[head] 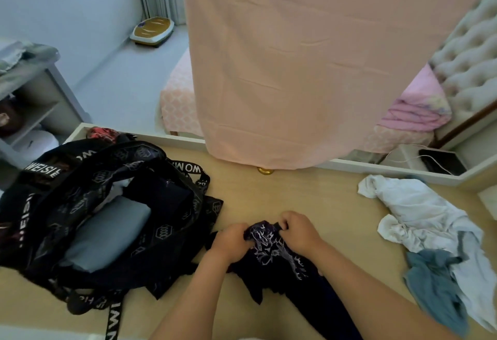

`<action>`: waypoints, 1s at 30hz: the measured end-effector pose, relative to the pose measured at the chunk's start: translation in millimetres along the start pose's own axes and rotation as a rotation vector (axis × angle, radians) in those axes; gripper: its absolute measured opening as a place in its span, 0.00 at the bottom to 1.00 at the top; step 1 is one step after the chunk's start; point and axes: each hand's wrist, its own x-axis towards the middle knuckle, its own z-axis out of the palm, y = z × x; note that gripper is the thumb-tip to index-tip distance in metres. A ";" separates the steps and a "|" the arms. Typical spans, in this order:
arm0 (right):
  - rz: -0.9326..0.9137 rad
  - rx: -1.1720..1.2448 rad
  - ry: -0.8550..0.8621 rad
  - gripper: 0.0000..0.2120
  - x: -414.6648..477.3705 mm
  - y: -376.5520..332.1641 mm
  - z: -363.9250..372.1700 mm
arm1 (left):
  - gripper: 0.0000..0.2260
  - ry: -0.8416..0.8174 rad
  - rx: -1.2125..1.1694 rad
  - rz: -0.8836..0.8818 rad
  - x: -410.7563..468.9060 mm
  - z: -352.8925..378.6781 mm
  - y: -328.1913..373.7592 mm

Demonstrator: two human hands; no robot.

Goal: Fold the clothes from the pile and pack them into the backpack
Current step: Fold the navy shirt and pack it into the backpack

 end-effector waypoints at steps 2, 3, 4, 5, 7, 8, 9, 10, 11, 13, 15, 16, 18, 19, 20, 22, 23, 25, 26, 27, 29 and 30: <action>-0.042 0.054 0.221 0.15 4.4 -7.7 -17.4 | 0.08 0.174 -0.087 0.112 7.3 -18.0 11.2; -0.060 0.085 0.326 0.15 6.1 -10.2 -25.6 | 0.07 0.294 -0.119 0.169 11.0 -30.3 18.3; -0.076 0.106 0.413 0.15 7.1 -12.2 -33.2 | 0.08 0.401 -0.148 0.224 13.4 -43.3 26.5; -0.083 0.116 0.469 0.17 6.8 -14.6 -40.0 | 0.09 0.463 -0.178 0.275 15.6 -54.6 32.9; -0.087 0.096 0.441 0.23 3.3 -16.2 -47.2 | 0.13 0.402 -0.176 0.304 20.3 -66.8 36.4; -0.076 0.077 0.356 0.27 0.7 -12.5 -45.9 | 0.13 0.305 -0.116 0.279 22.6 -67.4 33.3; -0.043 0.049 0.243 0.30 -2.6 -7.2 -42.0 | 0.12 0.189 -0.010 0.245 24.2 -64.5 27.8; 0.002 0.005 0.120 0.32 -5.8 0.2 -36.0 | 0.12 0.074 0.084 0.212 24.8 -57.9 22.5; 0.051 -0.062 -0.004 0.33 -9.3 8.8 -29.7 | 0.12 -0.052 0.139 0.179 23.6 -49.0 15.7; 0.144 -0.194 -0.259 0.32 -17.8 20.7 -18.9 | 0.14 -0.314 0.152 0.063 15.5 -29.9 4.3; 0.237 -0.266 -0.465 0.26 -25.9 26.1 -8.3 | 0.14 -0.452 0.084 -0.042 10.4 -12.0 -7.6; 0.273 -0.258 -0.479 0.22 -27.7 28.7 -1.8 | 0.12 -0.430 -0.002 -0.046 11.3 -3.9 -14.2; 0.279 -0.189 -0.304 0.12 -27.7 31.9 11.2 | 0.10 -0.231 -0.167 -0.025 14.0 5.1 -22.1; 0.260 -0.164 -0.180 0.09 -25.9 32.5 15.9 | 0.11 -0.090 -0.192 -0.005 16.7 6.8 -24.1; 0.224 -0.152 -0.068 0.08 -22.9 34.2 20.3 | 0.12 0.057 -0.172 0.027 20.8 8.3 -23.8; 0.148 -0.138 0.015 0.12 -17.2 35.2 27.4 | 0.19 0.315 -0.077 0.097 26.8 8.9 -20.7; 0.116 -0.133 -0.011 0.16 -14.4 33.6 29.4 | 0.23 0.398 -0.025 0.115 30.2 7.1 -17.8; 0.103 -0.128 -0.146 0.25 -8.7 28.2 31.4 | 0.30 0.417 0.033 0.129 42.3 2.5 -16.4; 0.127 -0.125 -0.234 0.29 -5.3 27.5 32.3 | 0.32 0.352 0.018 0.108 49.7 -0.9 -17.0; 0.158 -0.135 -0.322 0.31 -1.3 27.2 32.6 | 0.33 0.254 -0.029 0.069 57.2 -5.1 -17.2; 0.209 -0.195 -0.400 0.29 5.9 26.5 32.6 | 0.36 0.083 -0.119 -0.007 69.6 -13.2 -17.5; 0.208 -0.230 -0.356 0.27 9.8 24.3 31.6 | 0.38 0.034 -0.129 -0.043 74.3 -15.8 -17.8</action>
